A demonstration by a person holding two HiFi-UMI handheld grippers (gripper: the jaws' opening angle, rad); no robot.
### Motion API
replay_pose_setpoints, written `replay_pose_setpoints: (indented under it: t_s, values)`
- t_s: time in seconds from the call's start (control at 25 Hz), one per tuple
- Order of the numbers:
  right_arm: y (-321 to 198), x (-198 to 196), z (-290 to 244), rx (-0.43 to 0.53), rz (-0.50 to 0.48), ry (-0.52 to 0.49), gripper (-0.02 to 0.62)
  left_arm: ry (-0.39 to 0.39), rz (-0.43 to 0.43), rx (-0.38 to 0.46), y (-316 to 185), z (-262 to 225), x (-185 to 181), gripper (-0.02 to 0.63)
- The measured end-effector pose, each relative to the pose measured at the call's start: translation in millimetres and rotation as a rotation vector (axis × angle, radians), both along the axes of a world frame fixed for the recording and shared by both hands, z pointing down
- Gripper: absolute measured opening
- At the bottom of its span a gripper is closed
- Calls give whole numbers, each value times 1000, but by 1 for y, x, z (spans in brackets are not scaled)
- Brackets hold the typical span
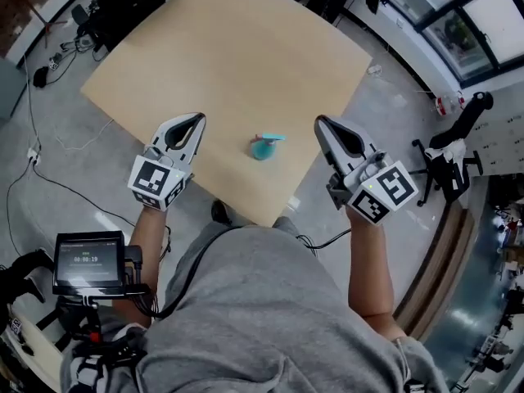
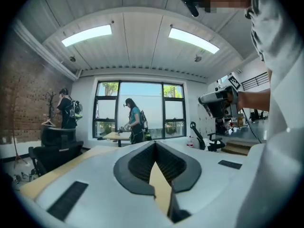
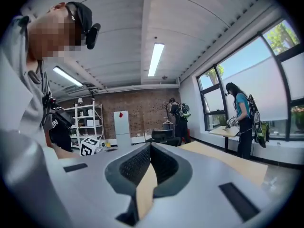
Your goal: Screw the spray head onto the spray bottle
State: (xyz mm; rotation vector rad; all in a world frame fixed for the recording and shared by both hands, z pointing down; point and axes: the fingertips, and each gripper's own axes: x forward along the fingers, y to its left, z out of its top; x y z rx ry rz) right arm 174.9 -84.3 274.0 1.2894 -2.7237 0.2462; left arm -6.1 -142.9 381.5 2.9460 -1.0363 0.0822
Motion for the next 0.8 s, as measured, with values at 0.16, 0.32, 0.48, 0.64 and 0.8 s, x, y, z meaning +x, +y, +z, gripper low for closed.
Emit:
replay_pose_setpoints:
  t_s: [0.16, 0.32, 0.48, 0.64, 0.8]
  values:
    - [30, 7, -29, 98, 14, 32, 6, 20, 5, 75, 23, -56, 23, 5]
    - [75, 18, -47, 179, 6, 65, 6, 11, -15, 116, 62, -87, 41, 5]
    - [139, 54, -57, 220, -11, 82, 6, 1, -48, 107, 126, -103, 74, 5]
    - [182, 84, -67, 269, 9, 66, 6, -19, -47, 108, 168, -107, 104, 5]
    - [220, 101, -64, 267, 5, 56, 6, -36, -61, 111, 213, -111, 118, 5]
